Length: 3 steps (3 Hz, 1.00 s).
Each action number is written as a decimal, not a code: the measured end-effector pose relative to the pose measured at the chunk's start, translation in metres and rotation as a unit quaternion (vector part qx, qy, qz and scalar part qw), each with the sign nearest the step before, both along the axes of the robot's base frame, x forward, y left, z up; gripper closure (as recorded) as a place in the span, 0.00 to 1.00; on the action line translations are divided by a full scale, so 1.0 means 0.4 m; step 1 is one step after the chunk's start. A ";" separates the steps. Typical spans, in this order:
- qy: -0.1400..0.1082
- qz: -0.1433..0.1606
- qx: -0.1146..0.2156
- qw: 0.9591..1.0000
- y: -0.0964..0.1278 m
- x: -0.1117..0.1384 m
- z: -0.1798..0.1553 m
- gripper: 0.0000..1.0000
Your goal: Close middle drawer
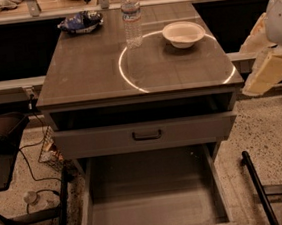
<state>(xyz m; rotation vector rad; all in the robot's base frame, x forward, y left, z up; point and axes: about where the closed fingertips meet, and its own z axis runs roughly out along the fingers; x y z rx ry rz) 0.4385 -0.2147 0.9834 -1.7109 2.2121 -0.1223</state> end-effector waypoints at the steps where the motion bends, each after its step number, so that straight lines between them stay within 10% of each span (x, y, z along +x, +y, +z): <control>1: -0.004 0.000 0.000 1.000 0.002 0.000 0.006 0.65; 3: 0.041 0.004 0.006 0.999 -0.024 -0.095 -0.207 1.00</control>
Offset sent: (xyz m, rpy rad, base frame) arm -0.0367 -0.0093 -0.0935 0.0009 0.1022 0.0096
